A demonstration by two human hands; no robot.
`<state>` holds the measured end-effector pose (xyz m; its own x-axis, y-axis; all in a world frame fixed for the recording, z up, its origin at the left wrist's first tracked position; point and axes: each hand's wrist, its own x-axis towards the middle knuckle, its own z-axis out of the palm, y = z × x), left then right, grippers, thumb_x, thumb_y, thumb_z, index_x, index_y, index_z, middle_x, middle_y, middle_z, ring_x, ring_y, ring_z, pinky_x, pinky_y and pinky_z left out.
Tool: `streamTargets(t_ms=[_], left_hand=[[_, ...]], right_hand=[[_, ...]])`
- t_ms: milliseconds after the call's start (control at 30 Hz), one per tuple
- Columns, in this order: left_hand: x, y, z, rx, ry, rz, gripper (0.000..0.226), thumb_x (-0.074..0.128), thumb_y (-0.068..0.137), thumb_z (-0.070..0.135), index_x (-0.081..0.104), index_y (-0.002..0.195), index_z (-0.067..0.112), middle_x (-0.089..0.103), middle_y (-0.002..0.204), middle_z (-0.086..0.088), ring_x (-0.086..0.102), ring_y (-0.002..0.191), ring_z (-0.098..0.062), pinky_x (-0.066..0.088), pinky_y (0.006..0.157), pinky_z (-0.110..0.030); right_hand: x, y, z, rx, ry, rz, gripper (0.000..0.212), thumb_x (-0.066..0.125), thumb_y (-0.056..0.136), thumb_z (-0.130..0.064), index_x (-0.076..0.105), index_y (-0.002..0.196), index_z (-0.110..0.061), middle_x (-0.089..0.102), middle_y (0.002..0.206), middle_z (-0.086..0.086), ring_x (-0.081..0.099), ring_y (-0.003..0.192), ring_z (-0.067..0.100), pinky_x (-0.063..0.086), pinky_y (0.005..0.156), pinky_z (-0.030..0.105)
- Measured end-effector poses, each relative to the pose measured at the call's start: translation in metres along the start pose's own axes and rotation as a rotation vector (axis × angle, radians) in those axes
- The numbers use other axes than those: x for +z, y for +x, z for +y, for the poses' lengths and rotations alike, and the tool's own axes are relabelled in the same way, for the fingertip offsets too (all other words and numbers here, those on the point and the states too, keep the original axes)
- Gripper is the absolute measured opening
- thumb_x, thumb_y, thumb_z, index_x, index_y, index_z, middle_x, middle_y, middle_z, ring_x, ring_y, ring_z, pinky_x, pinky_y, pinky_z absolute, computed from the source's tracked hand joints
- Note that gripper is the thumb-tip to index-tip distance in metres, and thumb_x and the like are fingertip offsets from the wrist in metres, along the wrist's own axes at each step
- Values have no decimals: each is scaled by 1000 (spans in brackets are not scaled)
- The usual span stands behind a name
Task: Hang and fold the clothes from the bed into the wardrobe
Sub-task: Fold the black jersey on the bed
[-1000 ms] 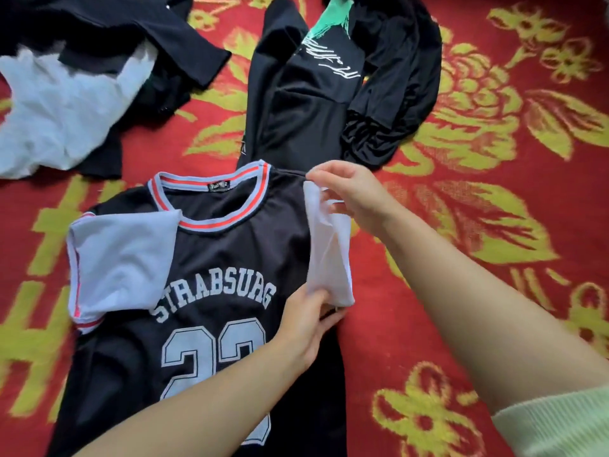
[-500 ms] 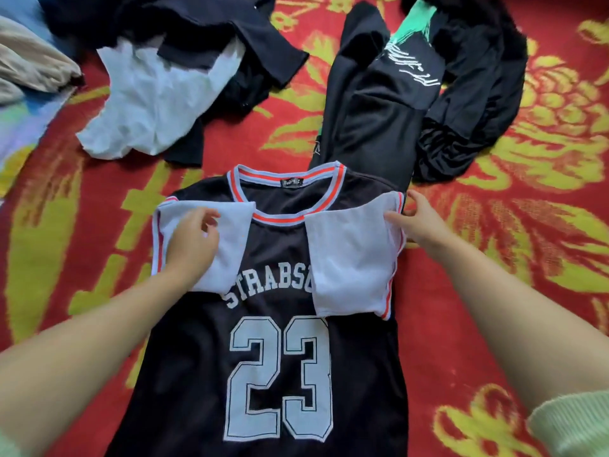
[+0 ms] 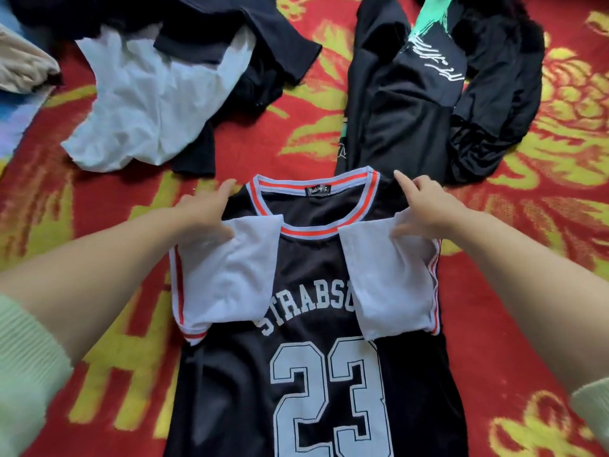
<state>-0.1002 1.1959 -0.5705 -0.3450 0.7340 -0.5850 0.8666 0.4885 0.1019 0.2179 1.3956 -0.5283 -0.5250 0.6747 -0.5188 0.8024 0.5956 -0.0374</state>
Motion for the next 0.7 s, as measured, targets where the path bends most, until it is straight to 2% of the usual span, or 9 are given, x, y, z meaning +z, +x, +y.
streamTargets(t_ms=[100, 167, 233, 300, 367, 467, 533, 633, 700], left_hand=[[2, -5, 0, 135, -38, -121, 59, 67, 78, 21, 41, 130, 10, 60, 117, -14, 57, 98, -30, 43, 73, -31], [-8, -5, -4, 196, -75, -103, 36, 62, 80, 15, 56, 115, 12, 64, 107, -8, 59, 96, -26, 38, 70, -27], [-31, -4, -10, 209, -126, -44, 21, 62, 79, 10, 61, 100, 12, 63, 94, -6, 59, 90, -24, 34, 66, -26], [-61, 2, -16, 194, -170, 54, 17, 62, 78, 5, 61, 95, 7, 63, 89, -9, 59, 90, -27, 30, 63, -27], [-88, 8, -21, 156, -167, 186, 22, 62, 79, 3, 61, 101, 3, 63, 95, -17, 59, 95, -32, 29, 64, -28], [-116, 16, -21, 97, -116, 373, 29, 61, 81, 9, 60, 110, 9, 63, 105, -20, 58, 98, -37, 41, 71, -34], [-120, 14, -15, 74, -76, 476, 28, 59, 83, 11, 58, 111, 10, 61, 109, -23, 57, 100, -41, 39, 71, -38], [-104, -4, -6, 155, -20, 574, 22, 59, 83, 10, 55, 105, 6, 62, 104, -24, 58, 94, -44, 38, 66, -40], [-84, -26, -9, 295, -40, 592, 18, 64, 79, 8, 49, 90, 7, 62, 92, -22, 60, 84, -42, 37, 58, -39]], right_hand=[[-2, 6, -14, 49, -171, -30, 62, 66, 82, -39, 35, 126, -10, 58, 118, 14, 56, 107, 34, 37, 76, 37], [-14, 10, -18, 12, -227, -52, 39, 64, 84, -35, 48, 110, -11, 61, 112, 10, 59, 101, 31, 40, 69, 32], [-35, 12, -18, -15, -255, -31, 30, 62, 84, -34, 58, 107, -14, 62, 108, 6, 59, 101, 29, 44, 68, 32], [-60, 15, -17, -20, -237, 57, 29, 62, 85, -35, 61, 108, -17, 63, 110, 8, 59, 103, 30, 47, 74, 34], [-84, 18, -17, -14, -203, 186, 28, 61, 87, -35, 62, 109, -17, 64, 110, 12, 59, 104, 32, 47, 77, 36], [-110, 24, -23, 3, -168, 375, 29, 58, 90, -33, 61, 112, -13, 63, 109, 19, 59, 103, 38, 44, 77, 38], [-113, 24, -25, -14, -122, 506, 27, 56, 91, -29, 59, 111, -10, 63, 105, 24, 59, 99, 41, 41, 72, 39], [-96, 7, -19, -105, -89, 611, 21, 57, 89, -21, 58, 100, -3, 64, 93, 26, 60, 89, 45, 35, 63, 38], [-78, -15, -9, -259, -45, 658, 16, 59, 85, -17, 60, 91, -3, 66, 82, 22, 63, 77, 44, 41, 56, 39]])
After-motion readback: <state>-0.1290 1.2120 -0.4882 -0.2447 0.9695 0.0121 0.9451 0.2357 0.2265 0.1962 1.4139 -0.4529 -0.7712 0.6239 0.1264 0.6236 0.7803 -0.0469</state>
